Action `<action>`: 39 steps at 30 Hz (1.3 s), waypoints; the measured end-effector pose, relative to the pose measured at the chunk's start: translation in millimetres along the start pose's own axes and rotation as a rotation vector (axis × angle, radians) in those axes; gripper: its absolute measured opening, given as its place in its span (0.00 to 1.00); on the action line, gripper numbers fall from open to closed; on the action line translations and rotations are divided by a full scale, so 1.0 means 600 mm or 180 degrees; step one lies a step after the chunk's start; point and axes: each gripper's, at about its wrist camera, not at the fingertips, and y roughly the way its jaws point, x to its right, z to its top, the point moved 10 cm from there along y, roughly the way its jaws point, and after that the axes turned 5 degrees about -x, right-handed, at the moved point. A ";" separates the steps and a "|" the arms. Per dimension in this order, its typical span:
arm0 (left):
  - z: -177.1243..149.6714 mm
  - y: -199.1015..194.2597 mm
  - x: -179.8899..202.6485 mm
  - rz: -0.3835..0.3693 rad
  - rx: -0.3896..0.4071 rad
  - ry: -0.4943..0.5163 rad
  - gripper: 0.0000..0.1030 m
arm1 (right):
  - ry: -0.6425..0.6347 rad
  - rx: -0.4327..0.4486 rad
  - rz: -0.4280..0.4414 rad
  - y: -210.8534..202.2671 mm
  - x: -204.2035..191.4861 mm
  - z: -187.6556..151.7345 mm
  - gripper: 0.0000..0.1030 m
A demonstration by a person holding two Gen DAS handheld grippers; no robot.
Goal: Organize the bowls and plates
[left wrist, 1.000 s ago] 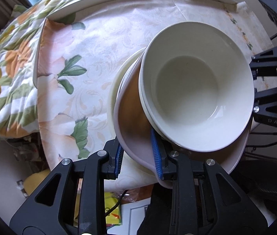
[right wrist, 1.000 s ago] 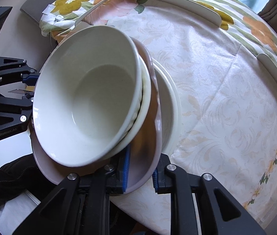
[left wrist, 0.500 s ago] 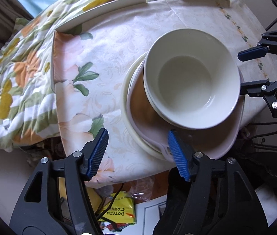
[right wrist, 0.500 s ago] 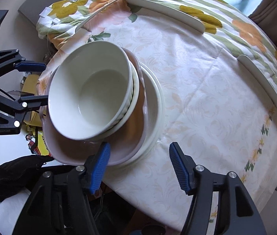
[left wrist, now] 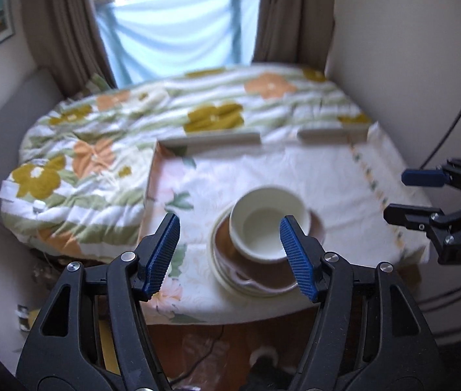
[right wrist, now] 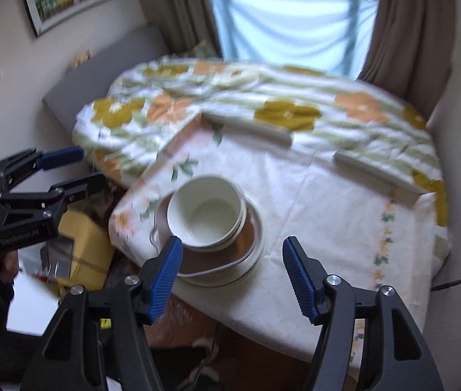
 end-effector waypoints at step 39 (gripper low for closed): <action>-0.021 -0.258 0.121 0.0352 0.1316 -0.0132 1.00 | 0.0886 0.1456 -0.1220 -0.290 0.060 -0.109 0.95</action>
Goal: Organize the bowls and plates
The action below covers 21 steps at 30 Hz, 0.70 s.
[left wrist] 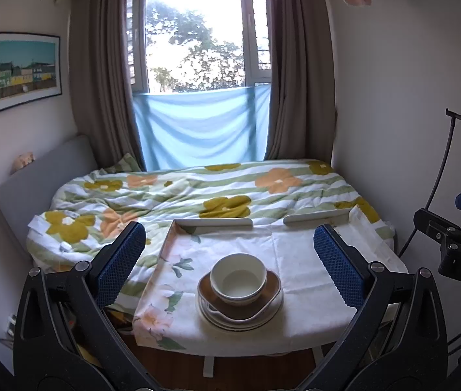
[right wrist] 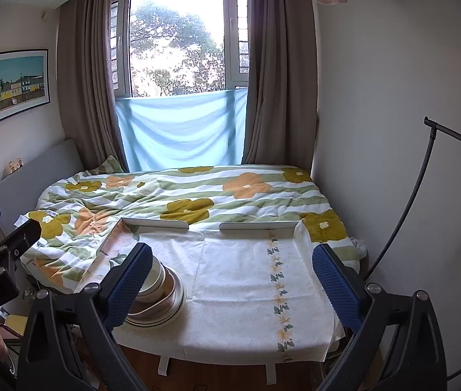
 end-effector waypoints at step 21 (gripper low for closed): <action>-0.002 0.017 -0.012 0.0063 -0.0059 -0.0030 1.00 | -0.0023 -0.0042 0.0003 0.015 0.007 0.005 0.95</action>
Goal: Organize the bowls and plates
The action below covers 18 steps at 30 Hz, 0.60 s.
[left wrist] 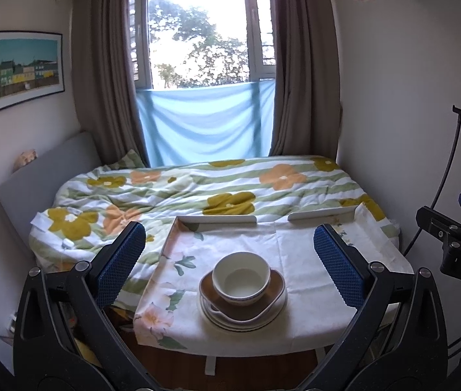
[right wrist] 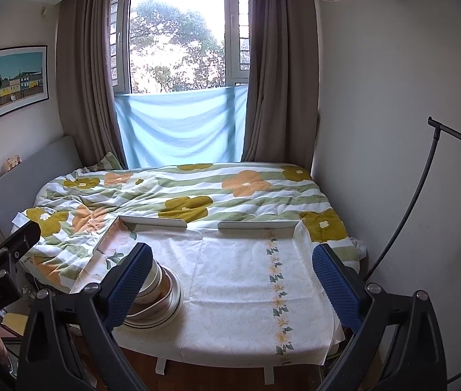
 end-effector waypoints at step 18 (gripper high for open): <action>-0.002 0.006 -0.010 0.0030 0.0010 0.0027 1.00 | -0.0008 -0.0006 -0.0001 0.004 0.001 0.002 0.95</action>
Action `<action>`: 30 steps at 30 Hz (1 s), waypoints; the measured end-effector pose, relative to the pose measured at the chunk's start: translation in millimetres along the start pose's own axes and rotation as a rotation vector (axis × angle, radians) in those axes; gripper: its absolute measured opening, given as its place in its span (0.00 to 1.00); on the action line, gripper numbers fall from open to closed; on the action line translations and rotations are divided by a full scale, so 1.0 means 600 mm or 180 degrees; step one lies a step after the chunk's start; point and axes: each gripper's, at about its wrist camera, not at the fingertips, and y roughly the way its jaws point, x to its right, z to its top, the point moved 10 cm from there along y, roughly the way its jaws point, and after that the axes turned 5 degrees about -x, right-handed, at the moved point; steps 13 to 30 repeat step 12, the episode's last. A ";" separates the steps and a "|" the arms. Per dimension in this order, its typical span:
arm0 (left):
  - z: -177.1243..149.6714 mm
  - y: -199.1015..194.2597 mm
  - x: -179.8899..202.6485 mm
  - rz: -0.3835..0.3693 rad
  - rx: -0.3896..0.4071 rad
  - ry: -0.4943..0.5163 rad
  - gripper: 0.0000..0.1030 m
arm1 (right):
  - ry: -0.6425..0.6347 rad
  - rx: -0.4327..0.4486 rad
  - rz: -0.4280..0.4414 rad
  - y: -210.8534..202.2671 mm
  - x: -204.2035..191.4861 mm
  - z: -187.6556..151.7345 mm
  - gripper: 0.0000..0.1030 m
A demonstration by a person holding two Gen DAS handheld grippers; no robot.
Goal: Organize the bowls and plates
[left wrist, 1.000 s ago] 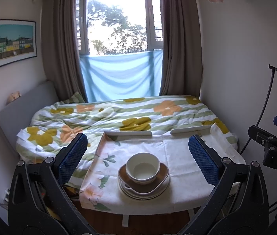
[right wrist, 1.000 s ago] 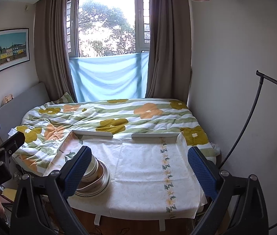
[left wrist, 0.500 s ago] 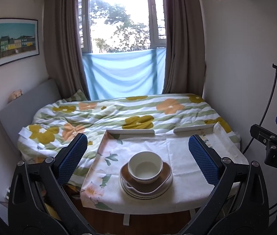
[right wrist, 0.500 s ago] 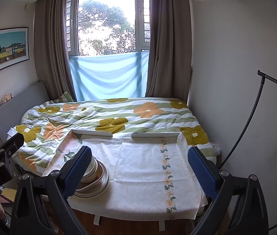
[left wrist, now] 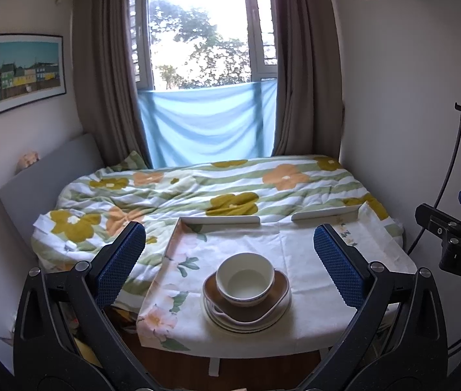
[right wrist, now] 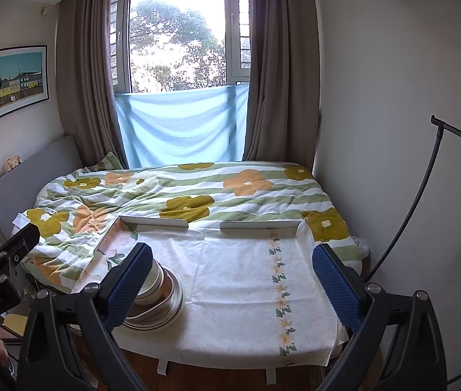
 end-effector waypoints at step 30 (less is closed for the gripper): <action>0.014 0.024 -0.004 0.0070 0.0116 0.0092 1.00 | 0.0024 -0.0044 0.0003 0.018 0.001 0.000 0.95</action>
